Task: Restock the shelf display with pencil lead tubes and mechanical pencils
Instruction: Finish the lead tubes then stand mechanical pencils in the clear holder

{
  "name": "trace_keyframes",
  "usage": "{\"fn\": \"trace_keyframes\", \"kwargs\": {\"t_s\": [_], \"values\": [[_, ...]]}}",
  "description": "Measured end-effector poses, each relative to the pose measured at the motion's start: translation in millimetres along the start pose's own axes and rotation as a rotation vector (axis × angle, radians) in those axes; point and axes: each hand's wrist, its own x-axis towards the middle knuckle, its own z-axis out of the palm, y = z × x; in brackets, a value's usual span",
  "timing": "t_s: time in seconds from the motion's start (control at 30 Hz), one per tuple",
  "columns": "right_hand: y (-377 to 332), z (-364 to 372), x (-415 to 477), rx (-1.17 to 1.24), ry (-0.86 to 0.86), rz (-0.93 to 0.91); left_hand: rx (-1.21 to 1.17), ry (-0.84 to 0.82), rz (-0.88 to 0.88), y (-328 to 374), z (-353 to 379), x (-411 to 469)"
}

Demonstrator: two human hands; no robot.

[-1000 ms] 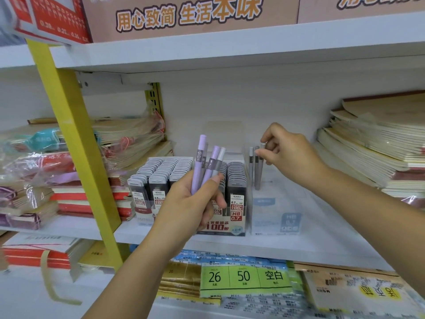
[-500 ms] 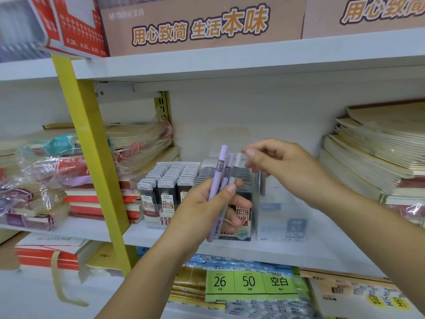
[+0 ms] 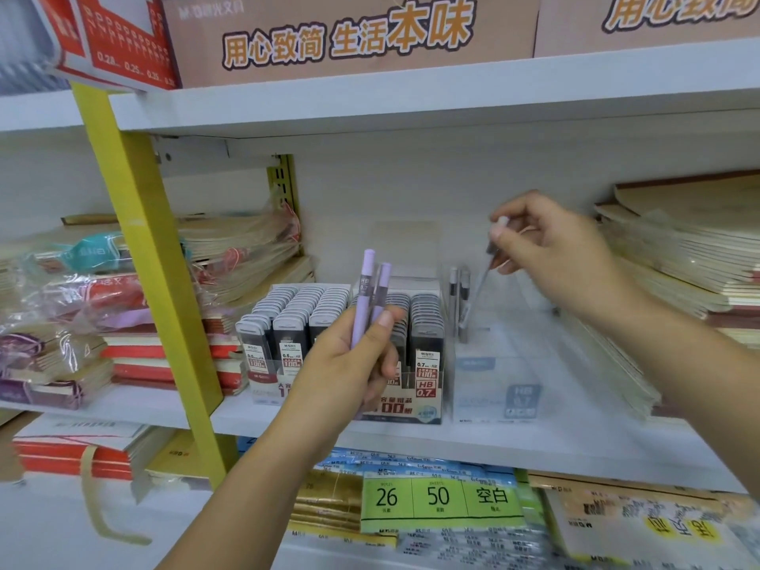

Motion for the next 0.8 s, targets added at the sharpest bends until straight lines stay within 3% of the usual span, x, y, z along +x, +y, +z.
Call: {"fn": "trace_keyframes", "kwargs": {"t_s": [0.1, 0.27, 0.6, 0.8], "values": [[14, 16, -4, -0.161, -0.091, -0.041, 0.007, -0.013, -0.005, -1, -1, -1], [29, 28, -5, -0.204, -0.154, -0.066, -0.051, 0.007, -0.025, -1, -1, 0], [28, 37, 0, -0.296, -0.146, -0.118, 0.002, -0.002, -0.008, -2, -4, -1], [28, 41, 4, -0.560, -0.167, -0.144, -0.013, -0.041, -0.021, 0, -4, -4]]}}
